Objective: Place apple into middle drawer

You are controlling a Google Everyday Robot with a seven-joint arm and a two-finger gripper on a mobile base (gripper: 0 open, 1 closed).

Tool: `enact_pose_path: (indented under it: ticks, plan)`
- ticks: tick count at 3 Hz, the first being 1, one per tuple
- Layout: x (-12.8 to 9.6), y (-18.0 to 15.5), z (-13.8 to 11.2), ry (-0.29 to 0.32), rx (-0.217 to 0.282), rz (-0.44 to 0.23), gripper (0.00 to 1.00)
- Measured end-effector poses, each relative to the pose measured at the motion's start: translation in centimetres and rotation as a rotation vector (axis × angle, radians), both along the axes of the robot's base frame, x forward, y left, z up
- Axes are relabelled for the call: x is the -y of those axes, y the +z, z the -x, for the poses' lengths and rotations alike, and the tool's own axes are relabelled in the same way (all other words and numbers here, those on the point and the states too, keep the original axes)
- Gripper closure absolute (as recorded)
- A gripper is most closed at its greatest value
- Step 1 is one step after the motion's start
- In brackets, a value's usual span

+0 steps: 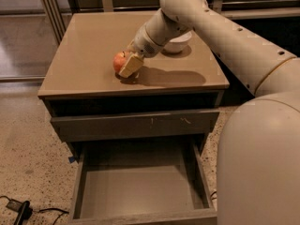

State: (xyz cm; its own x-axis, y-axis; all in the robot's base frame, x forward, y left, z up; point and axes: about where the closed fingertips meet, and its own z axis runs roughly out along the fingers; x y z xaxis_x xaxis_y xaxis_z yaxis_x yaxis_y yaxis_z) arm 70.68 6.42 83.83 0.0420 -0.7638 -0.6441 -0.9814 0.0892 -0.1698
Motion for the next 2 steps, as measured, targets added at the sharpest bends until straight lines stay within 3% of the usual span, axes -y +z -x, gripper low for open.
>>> enact_pose_path:
  ticks: [1,2]
  plan:
    - [0.4,1.5,0.1,0.013,-0.005,-0.019,1.0]
    - [1.9,4.9,1.1,0.027,0.044,-0.032,1.0]
